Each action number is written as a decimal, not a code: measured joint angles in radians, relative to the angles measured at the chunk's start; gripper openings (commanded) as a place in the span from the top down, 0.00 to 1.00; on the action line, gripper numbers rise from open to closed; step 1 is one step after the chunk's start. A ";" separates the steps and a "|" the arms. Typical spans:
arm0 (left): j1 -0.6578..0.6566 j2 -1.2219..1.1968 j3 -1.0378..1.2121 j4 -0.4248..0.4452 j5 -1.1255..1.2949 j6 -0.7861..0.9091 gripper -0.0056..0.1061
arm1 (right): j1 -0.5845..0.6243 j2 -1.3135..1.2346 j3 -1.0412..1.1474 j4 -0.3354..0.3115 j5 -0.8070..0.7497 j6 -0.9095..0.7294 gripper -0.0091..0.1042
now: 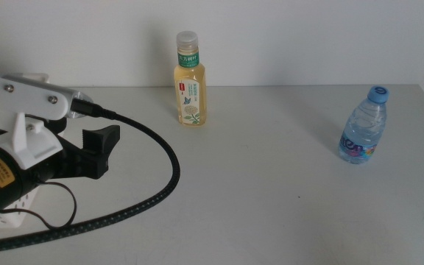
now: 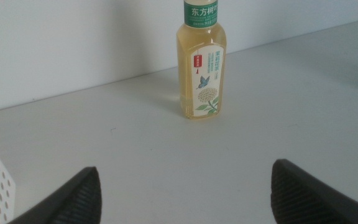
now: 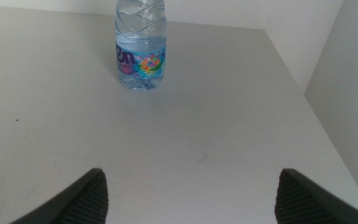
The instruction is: Use arms to grab the bottles and put them into the dustbin to the left of the table.
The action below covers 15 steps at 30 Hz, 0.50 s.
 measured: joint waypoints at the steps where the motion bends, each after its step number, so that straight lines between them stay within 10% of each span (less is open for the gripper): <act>1: 0.000 0.001 0.011 -0.008 -0.018 0.000 0.11 | 0.000 0.000 0.000 0.000 0.000 0.000 0.26; 15: -0.013 0.006 0.033 0.035 -0.137 -0.012 0.11 | 0.000 0.000 0.000 0.000 0.000 0.000 0.26</act>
